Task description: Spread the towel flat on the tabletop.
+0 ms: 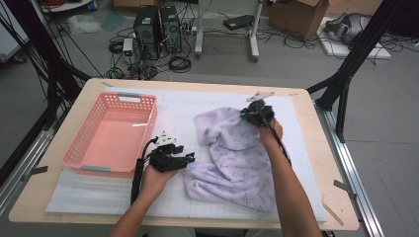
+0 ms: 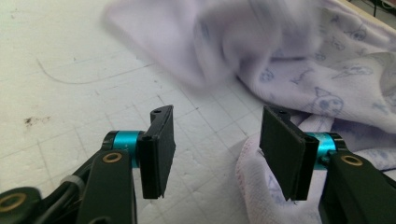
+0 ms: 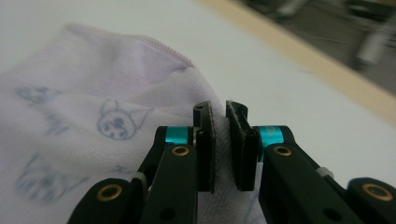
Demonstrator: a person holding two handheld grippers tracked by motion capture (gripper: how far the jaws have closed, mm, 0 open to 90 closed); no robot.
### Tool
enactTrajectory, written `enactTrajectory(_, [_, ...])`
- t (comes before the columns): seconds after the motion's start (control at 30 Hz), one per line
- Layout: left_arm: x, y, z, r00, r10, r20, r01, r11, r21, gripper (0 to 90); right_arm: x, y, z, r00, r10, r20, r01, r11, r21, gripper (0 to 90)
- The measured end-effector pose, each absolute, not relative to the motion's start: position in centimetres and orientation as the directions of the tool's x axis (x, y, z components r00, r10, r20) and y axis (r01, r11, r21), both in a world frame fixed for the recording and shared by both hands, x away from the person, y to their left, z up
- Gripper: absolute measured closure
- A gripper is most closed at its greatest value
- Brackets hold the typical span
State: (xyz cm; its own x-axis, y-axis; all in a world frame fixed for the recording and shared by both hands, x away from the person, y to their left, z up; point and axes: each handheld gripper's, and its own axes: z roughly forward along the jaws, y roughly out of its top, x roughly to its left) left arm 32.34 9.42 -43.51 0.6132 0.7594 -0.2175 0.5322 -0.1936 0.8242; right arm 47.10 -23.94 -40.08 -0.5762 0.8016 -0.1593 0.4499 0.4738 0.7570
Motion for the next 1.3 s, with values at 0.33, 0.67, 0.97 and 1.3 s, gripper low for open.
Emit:
enactTrajectory(0.33, [33.1,7.5,-43.4,0.65,0.728,-0.218,0.517,-0.214,0.829,43.4,45.7,-31.3,-38.2,-0.311,0.95,-0.031,0.53,0.2,0.824,59.9])
enactTrajectory(0.67, [35.4,3.3,-43.8,0.73,0.665,-0.156,0.491,-0.352,0.797,58.8,39.4,-33.8,-36.7,-0.385,0.923,-0.003,0.498,0.211,0.841,54.0])
enactTrajectory(0.97, [36.6,1.1,-44.6,0.731,0.664,-0.156,0.511,-0.382,0.77,66.0,31.0,-36.6,-38.8,-0.442,0.895,0.06,0.481,0.181,0.858,54.5])
enactTrajectory(1.3, [35.3,-4.2,-44.7,0.813,0.542,-0.213,0.486,-0.428,0.762,54.3,28.5,-37.7,-41.2,-0.417,0.901,0.119,0.535,0.137,0.834,52.9])
